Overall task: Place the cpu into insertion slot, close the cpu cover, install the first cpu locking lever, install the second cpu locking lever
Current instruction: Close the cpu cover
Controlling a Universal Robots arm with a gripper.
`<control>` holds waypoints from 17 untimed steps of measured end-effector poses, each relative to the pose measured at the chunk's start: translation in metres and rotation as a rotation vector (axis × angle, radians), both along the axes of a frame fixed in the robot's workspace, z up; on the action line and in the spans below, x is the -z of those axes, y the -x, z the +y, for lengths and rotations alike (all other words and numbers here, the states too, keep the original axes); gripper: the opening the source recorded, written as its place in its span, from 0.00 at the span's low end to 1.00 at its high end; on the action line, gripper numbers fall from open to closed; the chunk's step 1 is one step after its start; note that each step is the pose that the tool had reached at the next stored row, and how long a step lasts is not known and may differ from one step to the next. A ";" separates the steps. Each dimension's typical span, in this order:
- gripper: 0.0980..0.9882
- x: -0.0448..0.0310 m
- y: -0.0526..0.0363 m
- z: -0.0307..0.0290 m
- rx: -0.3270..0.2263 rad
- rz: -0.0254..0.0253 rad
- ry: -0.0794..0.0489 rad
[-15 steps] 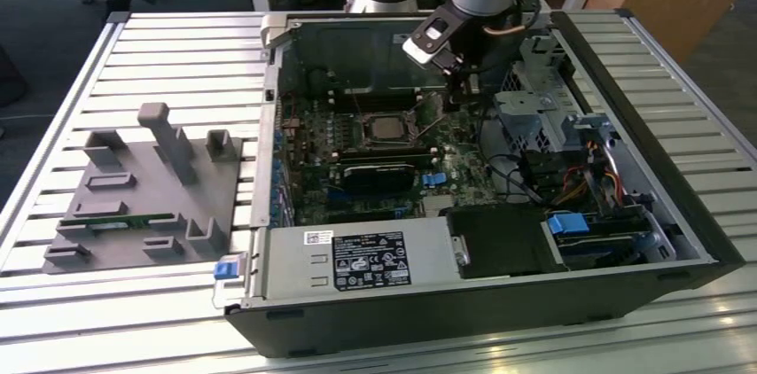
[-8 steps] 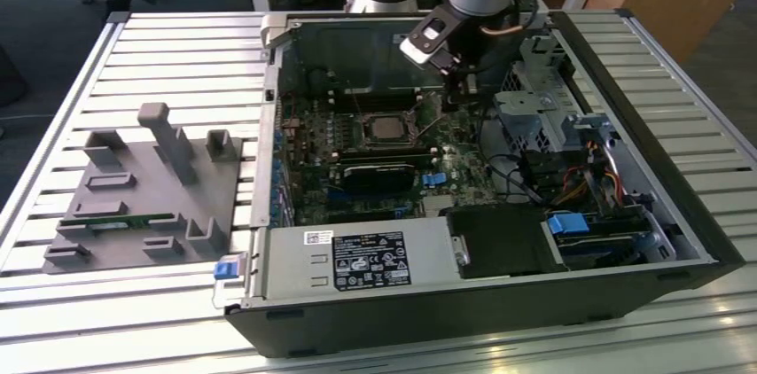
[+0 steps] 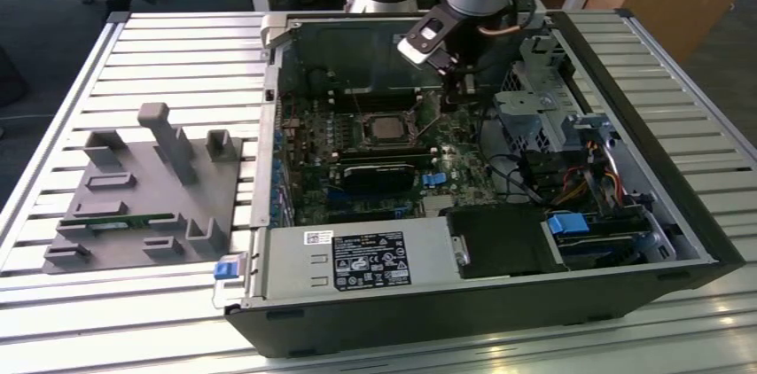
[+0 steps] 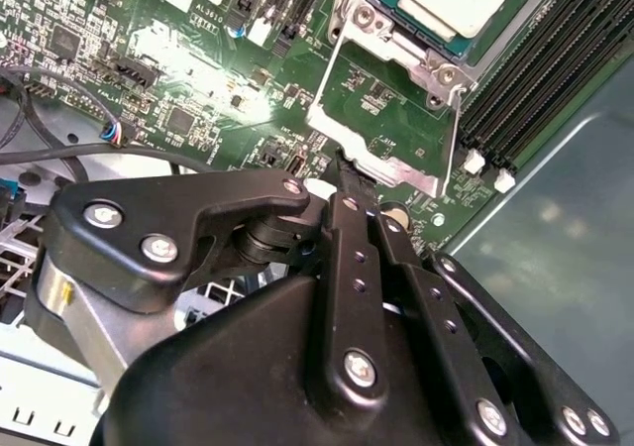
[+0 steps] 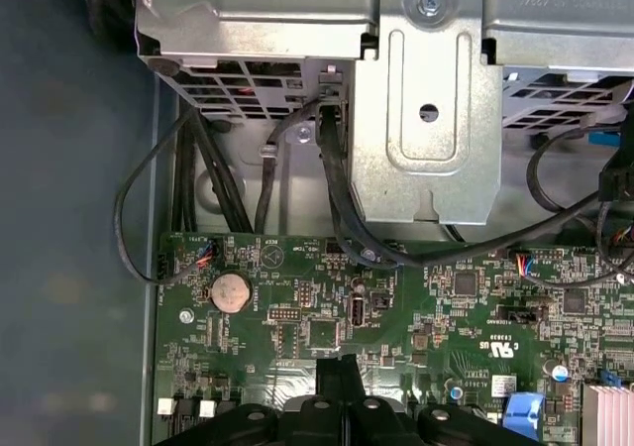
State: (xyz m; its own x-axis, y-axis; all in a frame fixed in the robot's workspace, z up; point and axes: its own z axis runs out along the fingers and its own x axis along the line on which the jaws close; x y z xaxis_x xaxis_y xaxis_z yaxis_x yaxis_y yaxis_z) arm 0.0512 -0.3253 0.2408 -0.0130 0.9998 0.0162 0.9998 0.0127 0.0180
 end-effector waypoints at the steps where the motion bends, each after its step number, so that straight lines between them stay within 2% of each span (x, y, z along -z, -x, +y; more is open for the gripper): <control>1: 0.01 0.0000 0.0004 0.0000 0.000 0.0000 0.000; 17: 0.01 0.0000 0.0074 0.0000 0.000 0.0000 0.000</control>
